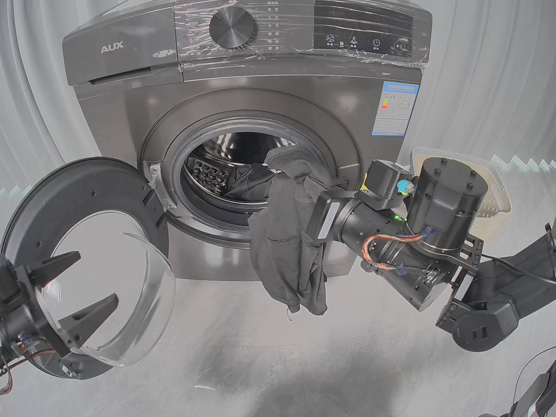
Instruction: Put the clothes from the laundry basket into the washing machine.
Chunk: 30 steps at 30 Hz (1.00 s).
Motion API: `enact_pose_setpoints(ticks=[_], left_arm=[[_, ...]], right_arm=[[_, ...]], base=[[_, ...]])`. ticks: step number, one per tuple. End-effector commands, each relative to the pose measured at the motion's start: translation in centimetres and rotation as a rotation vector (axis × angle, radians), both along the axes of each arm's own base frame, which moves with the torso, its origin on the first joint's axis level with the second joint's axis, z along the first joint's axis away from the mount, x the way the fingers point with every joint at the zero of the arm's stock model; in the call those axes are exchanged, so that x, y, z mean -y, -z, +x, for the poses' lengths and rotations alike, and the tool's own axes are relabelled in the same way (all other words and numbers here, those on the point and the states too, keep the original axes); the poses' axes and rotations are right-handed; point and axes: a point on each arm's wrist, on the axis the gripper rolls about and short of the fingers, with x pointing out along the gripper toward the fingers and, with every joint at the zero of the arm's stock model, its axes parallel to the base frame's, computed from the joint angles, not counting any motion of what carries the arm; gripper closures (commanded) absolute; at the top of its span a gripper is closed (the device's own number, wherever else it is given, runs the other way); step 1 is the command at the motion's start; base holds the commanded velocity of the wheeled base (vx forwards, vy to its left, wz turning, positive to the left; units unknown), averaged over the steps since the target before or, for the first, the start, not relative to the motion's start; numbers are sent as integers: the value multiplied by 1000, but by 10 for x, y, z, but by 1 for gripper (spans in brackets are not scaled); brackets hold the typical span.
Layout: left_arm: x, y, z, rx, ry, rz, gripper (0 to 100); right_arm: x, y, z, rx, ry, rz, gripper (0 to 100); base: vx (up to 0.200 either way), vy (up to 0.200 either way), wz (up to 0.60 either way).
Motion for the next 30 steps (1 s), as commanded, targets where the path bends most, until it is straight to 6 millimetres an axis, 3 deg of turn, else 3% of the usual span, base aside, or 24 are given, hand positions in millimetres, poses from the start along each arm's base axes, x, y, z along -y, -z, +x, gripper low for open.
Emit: enact_pose_setpoints(ticks=[1,2,4,12,30], left_arm=[[31,14,53,-138,82,25,0],[47,15,76,-125,75,21,0],[59,17,91,-115,76,20,0],[86,30,128,-139,42,26,0],[125,76,149,-258,135,81,0]], right_arm=[[-19,4,19,9,16,7,100],[-20,2,23,14,52,18,100],[-21,2,24,17,63,22,100],[-20,-5,26,32,69,42,100],[-25,-9,28,48,66,61,100]], base=[[0,0,0],[0,0,0],[0,0,0],[0,0,0],[0,0,0]])
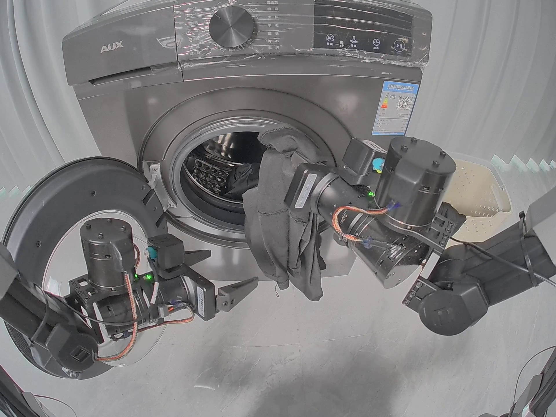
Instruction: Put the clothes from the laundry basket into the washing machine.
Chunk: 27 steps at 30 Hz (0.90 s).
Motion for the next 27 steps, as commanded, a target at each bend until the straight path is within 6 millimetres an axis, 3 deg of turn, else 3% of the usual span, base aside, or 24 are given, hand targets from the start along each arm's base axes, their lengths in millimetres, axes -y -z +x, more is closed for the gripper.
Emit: enact_pose_setpoints(ticks=[1,27], left_arm=[[13,17,5,-38,23,15,0],[47,59,53,-1,4,-57,0]], right_arm=[[-1,0,-1,0,-1,1,100],[-3,1,-4,-1,8,5,100]], base=[[0,0,0],[0,0,0]])
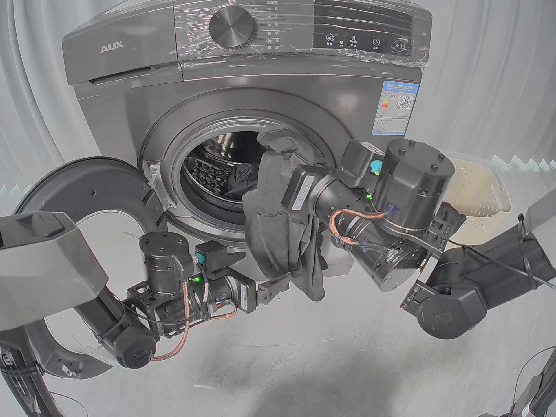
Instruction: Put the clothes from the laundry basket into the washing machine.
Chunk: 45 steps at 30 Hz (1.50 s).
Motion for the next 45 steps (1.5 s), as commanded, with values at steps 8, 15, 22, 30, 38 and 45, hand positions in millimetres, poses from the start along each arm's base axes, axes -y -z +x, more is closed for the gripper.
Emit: enact_pose_setpoints(ticks=[8,15,22,30,38,45], left_arm=[[6,20,17,4,-44,-4,0],[8,18,23,22,-59,-30,100],[11,17,29,44,-79,-55,100],[7,16,22,54,-76,-60,100],[5,15,10,48,-51,-58,0],[11,15,14,62,-45,-69,0]], right_arm=[[0,0,-1,0,-1,3,100],[0,-1,-2,12,-6,15,100],[-1,2,-3,5,-8,9,100],[0,2,-3,5,-6,9,100],[2,3,1,6,6,7,100],[1,4,2,5,5,6,100]], base=[[0,0,0],[0,0,0],[0,0,0],[0,0,0],[0,0,0],[0,0,0]])
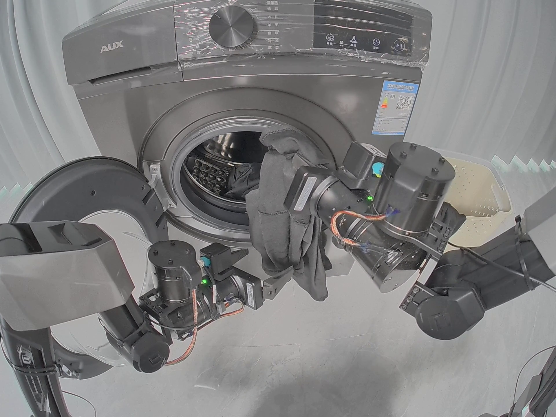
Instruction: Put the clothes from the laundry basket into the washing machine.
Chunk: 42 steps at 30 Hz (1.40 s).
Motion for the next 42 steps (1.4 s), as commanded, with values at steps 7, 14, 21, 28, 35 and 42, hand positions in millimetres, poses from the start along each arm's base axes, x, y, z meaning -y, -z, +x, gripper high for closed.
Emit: enact_pose_setpoints(ticks=[7,14,21,28,35,42], left_arm=[[6,0,11,24,-7,-18,0],[5,2,19,49,-30,-33,100],[6,4,26,75,-36,-53,100],[6,2,19,89,-27,-61,100],[1,4,11,80,-27,-48,100],[-9,-12,-1,96,-23,-57,100]], right_arm=[[-3,0,-2,0,-8,0,100],[-2,0,-2,0,-8,0,100],[-3,1,-3,-2,-12,-2,100],[-2,2,-1,-4,-5,-4,100],[0,2,0,-4,1,-6,100],[4,3,5,-2,19,-12,100]], base=[[0,0,0],[0,0,0],[0,0,0],[0,0,0],[0,0,0],[0,0,0]])
